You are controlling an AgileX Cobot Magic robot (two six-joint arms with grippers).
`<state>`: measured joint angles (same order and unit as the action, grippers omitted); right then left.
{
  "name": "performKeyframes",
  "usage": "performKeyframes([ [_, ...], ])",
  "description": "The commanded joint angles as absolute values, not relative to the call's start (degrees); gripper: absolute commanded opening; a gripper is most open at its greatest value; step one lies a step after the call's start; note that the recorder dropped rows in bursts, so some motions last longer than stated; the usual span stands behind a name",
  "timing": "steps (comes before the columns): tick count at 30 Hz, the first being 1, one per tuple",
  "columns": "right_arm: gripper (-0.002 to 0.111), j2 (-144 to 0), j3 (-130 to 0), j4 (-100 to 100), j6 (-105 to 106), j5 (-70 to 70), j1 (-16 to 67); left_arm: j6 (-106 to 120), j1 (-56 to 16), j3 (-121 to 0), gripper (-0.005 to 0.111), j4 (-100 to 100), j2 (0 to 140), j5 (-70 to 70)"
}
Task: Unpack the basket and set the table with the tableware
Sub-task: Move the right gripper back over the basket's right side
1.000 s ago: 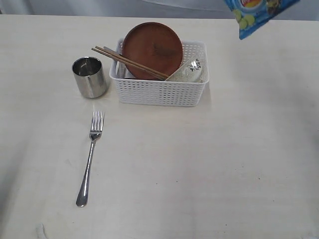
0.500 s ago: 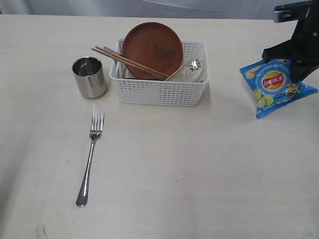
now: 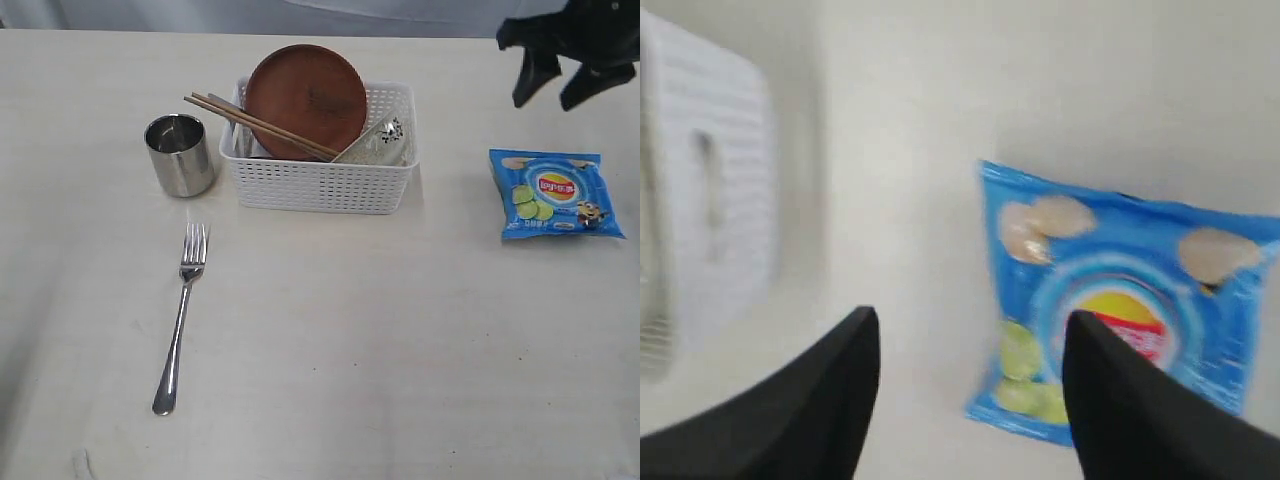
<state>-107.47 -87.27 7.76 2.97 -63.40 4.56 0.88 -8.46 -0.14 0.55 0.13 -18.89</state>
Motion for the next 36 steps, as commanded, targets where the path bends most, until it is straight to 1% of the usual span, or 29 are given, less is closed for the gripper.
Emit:
performKeyframes([
  [1,0.05,-108.8,-90.2,19.6,5.8,-59.3,5.3,0.6,-8.8,0.0,0.0,0.4,0.0,-18.4],
  [7,0.049,-114.8,-94.8,16.7,4.7,-58.1,12.1,0.6,-8.8,0.0,0.0,0.4,0.0,-18.4],
  [11,0.049,-119.6,-99.8,4.1,-5.3,-55.6,16.5,0.6,-8.8,0.0,0.0,0.4,0.0,-18.4],
  [16,0.047,-124.3,-102.0,4.4,-5.4,-55.6,17.8,0.6,-8.8,0.0,0.0,0.4,0.0,-18.4],
  [18,0.036,-125.1,-102.0,4.4,-5.7,-55.5,17.8,0.6,-8.8,0.0,0.0,0.4,0.0,-18.4],
  [19,0.024,-125.3,-101.9,4.4,-5.5,-55.5,17.9,0.6,-8.8,0.0,0.0,0.4,0.0,-18.4],
  [20,0.016,-125.4,-101.9,4.4,-4.9,-55.6,17.9,0.6,-8.8,0.0,0.0,0.4,0.0,-18.4],
  [22,0.004,-125.4,-101.9,4.4,-4.7,-56.0,18.0,0.6,-8.8,0.0,0.0,0.4,0.0,-18.4],
  [23,-0.001,-125.4,-101.9,4.4,-4.7,-56.7,18.0,0.6,-8.8,0.0,0.0,0.4,0.0,-18.4],
  [28,-0.001,-125.1,-101.9,1.4,-4.7,-62.5,18.0,0.6,-8.8,0.0,0.0,0.4,0.0,-18.4],
  [32,-0.001,-124.9,-101.9,-0.8,-2.2,-70.0,18.0,0.6,-8.8,0.0,0.0,0.4,0.0,-18.4],
  [36,-0.001,-123.0,-101.8,-0.8,-2.2,-70.0,18.0,0.6,-8.8,0.0,0.0,0.4,0.0,-18.4],
])
